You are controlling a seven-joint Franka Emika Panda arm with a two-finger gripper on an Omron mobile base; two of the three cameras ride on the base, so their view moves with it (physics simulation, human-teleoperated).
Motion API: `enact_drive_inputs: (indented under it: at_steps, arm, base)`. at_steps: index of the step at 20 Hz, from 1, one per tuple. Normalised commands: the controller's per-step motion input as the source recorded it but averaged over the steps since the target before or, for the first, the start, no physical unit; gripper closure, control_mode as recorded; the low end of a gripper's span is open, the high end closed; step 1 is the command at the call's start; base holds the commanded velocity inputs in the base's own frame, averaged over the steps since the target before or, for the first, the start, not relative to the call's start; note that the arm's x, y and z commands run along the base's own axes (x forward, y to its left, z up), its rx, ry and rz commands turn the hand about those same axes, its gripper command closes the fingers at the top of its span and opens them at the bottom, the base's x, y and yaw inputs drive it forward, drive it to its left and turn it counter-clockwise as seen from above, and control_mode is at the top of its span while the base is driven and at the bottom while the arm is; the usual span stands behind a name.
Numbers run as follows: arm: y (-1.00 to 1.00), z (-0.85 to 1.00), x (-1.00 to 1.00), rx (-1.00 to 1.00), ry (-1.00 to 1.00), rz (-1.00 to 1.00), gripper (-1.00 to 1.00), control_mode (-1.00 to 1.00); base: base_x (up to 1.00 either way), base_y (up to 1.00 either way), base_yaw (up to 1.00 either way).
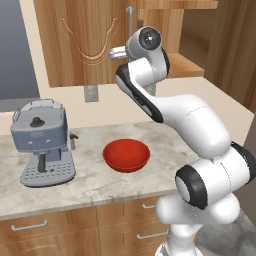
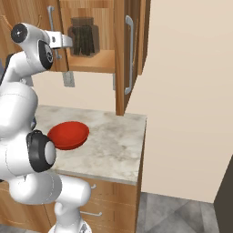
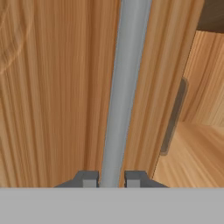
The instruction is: Open the cabinet. Pick the apple and mango from the cabinet and place them into the bowl. Then close the cabinet.
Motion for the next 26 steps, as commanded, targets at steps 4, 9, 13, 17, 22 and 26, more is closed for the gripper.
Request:
enact_drive_inputs:
  at_steps: [4, 9, 13, 17, 22, 26]
  arm:
    - [0.05, 0.0, -0.33, 0.0, -0.02, -0.01, 1.0, -1.0]
    - [0.2, 0.0, -0.43, 0.0, -0.02, -0.05, 1.0, -1.0]
    - [0.33, 0.0, -0.37, 0.0, -0.02, -0.08, 1.0, -1.0]
    - [0.29, 0.0, -0.35, 0.0, -0.02, -0.07, 1.0, -1.0]
    - [0.08, 0.0, -0.54, 0.0, 0.0, 0.0, 1.0, -1.0]
    - [0.06, 0.0, -0.55, 0.0, 0.0, 0.0, 1.0, -1.0]
  base:
    - [0.0, 0.0, 0.0]
    - [0.0, 0.0, 0.0]
    - [0.0, 0.0, 0.0]
    - [0.0, 0.0, 0.0]
    - [0.0, 0.0, 0.0]
    - [0.0, 0.0, 0.0]
